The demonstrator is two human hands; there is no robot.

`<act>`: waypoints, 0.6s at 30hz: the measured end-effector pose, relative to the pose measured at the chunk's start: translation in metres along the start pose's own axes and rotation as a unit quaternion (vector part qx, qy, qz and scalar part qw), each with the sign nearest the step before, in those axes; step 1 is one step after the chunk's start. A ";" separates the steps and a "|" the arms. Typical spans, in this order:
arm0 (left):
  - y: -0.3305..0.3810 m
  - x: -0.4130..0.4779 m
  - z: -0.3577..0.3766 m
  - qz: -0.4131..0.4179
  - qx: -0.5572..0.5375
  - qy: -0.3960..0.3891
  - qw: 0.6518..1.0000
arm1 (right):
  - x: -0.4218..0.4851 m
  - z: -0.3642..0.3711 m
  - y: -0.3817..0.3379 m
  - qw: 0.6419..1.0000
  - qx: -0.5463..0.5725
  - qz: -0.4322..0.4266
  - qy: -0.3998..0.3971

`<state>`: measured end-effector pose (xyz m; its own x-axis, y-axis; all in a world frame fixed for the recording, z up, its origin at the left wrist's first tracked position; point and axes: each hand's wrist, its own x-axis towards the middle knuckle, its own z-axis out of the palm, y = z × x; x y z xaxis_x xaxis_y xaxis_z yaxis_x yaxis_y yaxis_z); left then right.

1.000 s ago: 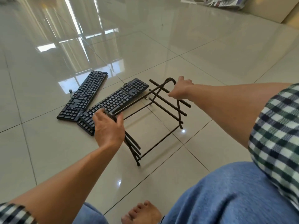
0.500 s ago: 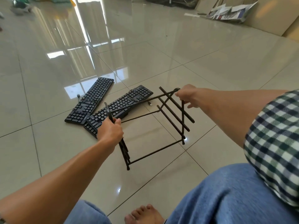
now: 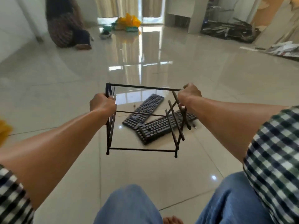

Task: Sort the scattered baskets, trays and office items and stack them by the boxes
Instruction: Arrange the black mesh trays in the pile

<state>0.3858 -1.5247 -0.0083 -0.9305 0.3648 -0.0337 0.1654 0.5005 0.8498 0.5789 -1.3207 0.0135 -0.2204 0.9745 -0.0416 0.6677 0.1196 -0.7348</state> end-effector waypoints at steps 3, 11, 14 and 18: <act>-0.036 0.019 -0.059 -0.033 0.031 0.052 0.998 | -0.019 0.053 -0.053 0.996 0.004 -0.055 -0.070; -0.121 0.069 -0.152 -0.128 0.045 0.135 0.982 | -0.046 0.221 -0.116 0.977 0.022 -0.151 -0.150; -0.151 0.086 -0.164 -0.165 0.064 0.163 0.971 | -0.057 0.272 -0.128 0.966 0.033 -0.161 -0.201; -0.185 0.102 -0.183 -0.241 0.019 0.179 0.954 | -0.080 0.318 -0.154 0.954 0.027 -0.198 -0.225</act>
<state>0.2003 -1.7241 -0.0723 -0.9522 -0.2022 -0.2288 -0.3045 0.5726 0.7612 0.2681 -1.4775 -0.0855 -0.7380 0.6741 -0.0314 0.4349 0.4396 -0.7859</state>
